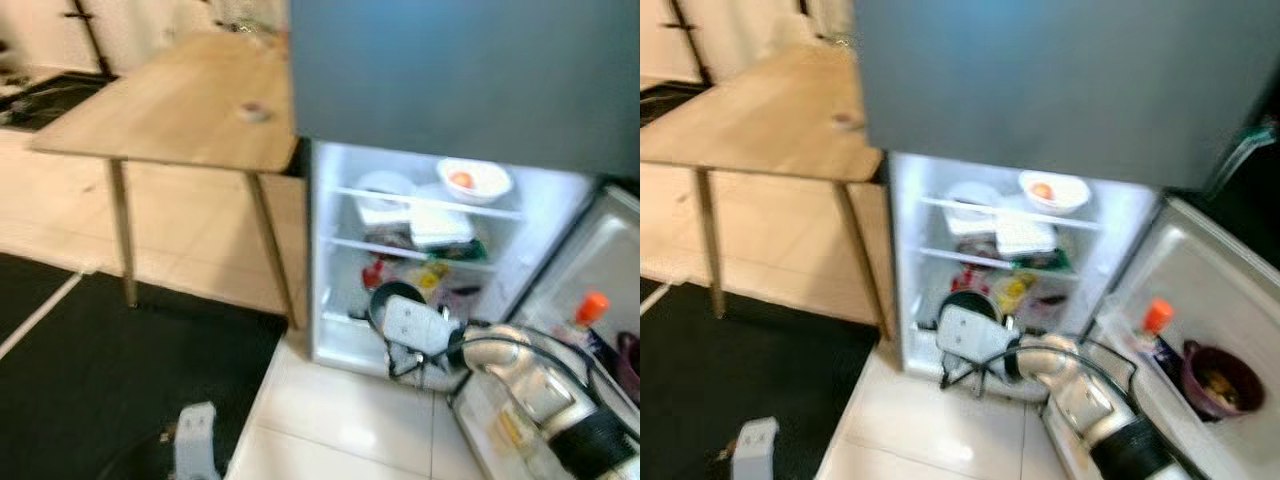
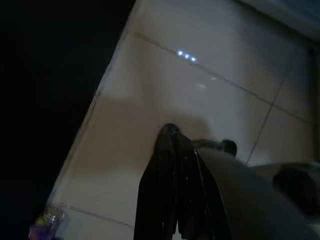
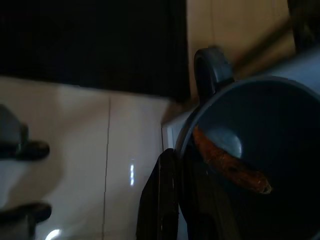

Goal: Restocking fridge

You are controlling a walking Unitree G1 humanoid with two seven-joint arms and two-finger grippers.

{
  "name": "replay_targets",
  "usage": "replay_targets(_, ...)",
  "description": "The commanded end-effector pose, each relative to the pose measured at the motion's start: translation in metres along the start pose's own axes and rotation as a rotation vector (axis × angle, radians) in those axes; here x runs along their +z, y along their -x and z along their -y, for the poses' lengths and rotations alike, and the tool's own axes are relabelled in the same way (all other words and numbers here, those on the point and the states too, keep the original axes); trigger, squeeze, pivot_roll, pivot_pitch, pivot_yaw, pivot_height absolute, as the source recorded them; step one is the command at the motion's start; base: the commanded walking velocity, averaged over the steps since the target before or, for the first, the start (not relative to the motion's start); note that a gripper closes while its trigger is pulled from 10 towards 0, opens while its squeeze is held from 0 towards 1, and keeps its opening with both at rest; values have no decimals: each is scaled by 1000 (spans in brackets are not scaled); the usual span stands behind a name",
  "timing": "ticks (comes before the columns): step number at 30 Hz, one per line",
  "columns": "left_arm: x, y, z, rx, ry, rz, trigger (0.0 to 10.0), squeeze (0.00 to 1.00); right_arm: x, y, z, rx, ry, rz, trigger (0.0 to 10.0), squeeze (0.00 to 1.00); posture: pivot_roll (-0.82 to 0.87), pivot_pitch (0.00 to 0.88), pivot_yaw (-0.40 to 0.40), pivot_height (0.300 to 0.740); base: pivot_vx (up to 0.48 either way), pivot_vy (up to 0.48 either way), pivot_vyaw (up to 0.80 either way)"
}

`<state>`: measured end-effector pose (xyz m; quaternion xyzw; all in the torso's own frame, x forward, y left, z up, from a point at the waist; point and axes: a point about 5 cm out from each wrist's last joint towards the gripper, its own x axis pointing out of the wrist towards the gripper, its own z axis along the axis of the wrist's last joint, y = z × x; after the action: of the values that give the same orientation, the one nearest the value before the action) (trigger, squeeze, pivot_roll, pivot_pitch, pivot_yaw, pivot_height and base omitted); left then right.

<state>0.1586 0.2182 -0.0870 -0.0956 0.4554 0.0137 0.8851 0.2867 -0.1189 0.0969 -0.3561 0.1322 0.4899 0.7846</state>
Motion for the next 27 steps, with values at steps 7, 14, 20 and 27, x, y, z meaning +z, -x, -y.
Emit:
replay_targets(7,-1,1,-4,9,-7,-16,10000,0,-25,-4,-2,-29,27,-142,10000,0,-42,0,-33,740,0,0,681)
replay_targets(14,-1,0,-2,-4,-14,-24,10000,0,-50,-3,-4,-57,21,-260,10000,0,-43,0,-41,740,0,0,0)
replay_targets(20,0,0,0,-12,-32,-29,10000,0,-72,0,-16,-16,-30,-344,10000,0,-42,0,-42,740,0,0,0)
replay_targets(27,-2,0,0,-13,-28,-30,10000,0,-87,8,-19,-1,-62,-423,10000,0,-43,0,-44,740,73,0,0)
